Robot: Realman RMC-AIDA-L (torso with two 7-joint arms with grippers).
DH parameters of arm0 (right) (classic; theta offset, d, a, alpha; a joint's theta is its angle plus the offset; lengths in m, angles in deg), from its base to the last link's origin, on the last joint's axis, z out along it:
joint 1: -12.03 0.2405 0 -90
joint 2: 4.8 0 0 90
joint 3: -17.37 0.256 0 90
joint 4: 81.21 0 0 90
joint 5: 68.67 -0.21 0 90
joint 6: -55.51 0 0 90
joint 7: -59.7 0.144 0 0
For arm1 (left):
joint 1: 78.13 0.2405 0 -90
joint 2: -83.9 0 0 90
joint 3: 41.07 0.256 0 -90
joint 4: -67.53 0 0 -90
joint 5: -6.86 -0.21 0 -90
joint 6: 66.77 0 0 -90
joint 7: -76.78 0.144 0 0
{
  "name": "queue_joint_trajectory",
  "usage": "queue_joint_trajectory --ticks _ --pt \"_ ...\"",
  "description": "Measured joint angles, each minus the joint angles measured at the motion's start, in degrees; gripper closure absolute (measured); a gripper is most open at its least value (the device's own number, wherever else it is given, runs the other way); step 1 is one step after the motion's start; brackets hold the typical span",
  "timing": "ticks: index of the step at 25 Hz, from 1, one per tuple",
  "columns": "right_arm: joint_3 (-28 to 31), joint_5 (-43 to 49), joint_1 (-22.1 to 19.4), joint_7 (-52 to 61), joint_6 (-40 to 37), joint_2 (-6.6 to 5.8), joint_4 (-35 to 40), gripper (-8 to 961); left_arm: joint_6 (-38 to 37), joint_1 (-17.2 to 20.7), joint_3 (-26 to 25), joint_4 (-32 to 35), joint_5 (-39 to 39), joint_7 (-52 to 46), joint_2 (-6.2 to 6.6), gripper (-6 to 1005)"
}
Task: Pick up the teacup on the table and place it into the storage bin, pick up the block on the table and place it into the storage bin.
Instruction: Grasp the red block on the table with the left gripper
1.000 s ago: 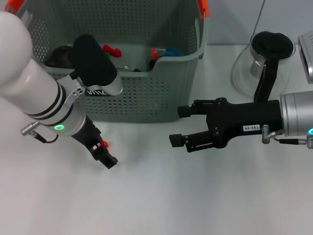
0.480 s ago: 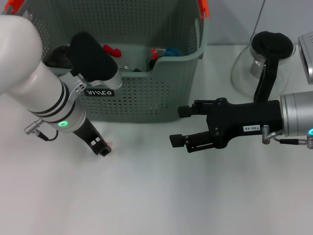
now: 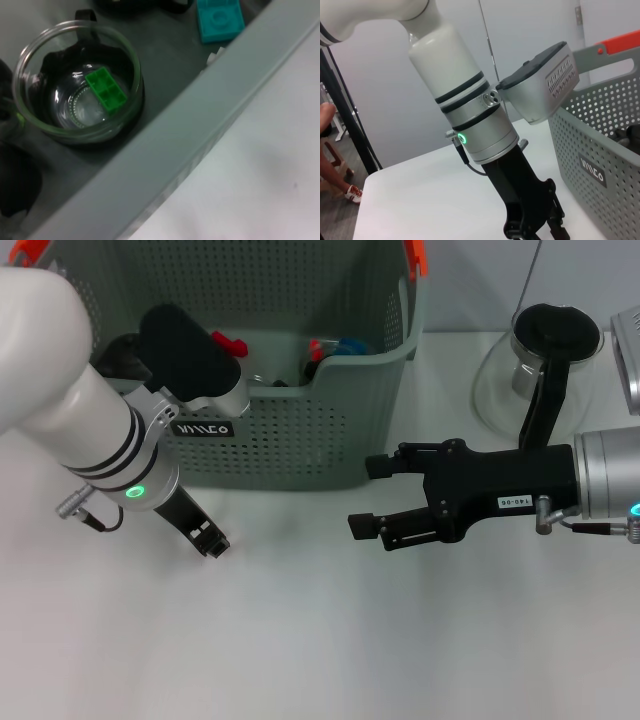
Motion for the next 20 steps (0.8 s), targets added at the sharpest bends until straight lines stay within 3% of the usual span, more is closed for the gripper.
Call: queue_joint_trajectory --ticks 20 --pt "0.02 -0.01 0.07 -0.45 0.12 0.00 -0.08 29 0.92 -1.15 -0.40 -2.84 -0.02 -1.38 0.01 652"
